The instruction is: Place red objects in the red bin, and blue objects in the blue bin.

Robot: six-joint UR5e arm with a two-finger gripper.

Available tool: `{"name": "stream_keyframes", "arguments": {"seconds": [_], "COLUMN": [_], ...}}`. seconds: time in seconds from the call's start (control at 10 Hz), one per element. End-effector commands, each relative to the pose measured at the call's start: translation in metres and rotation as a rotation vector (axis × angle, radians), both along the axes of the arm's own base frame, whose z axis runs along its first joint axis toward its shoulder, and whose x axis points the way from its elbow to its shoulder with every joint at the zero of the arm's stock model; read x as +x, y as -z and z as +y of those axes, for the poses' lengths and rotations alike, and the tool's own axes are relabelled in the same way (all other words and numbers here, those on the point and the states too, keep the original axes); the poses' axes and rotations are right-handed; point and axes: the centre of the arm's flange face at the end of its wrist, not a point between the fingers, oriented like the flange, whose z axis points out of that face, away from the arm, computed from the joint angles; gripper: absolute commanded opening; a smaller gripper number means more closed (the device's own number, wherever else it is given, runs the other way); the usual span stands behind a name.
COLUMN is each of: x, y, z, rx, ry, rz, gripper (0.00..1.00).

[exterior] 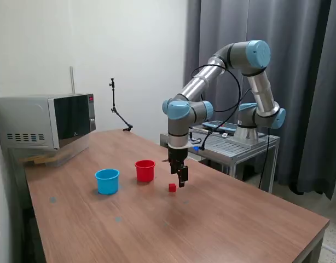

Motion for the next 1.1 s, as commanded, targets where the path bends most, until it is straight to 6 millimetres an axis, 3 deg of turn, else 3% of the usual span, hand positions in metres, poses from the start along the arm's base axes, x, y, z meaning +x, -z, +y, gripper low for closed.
{"name": "stream_keyframes", "arguments": {"seconds": [0.0, 0.2, 0.4, 0.8, 1.0], "x": [0.001, -0.003, 0.009, 0.008, 0.018], "y": [0.0, -0.018, -0.007, -0.008, 0.004], "z": [-0.004, -0.003, -0.002, -0.002, -0.002], "rx": [0.006, 0.021, 0.033, 0.032, 0.033], "ry": [0.012, 0.071, 0.123, 0.163, 0.177], "rz": [0.008, 0.076, 0.06, 0.085, 0.072], "gripper": [1.0, 1.0, 1.0, 1.0, 1.0]}}
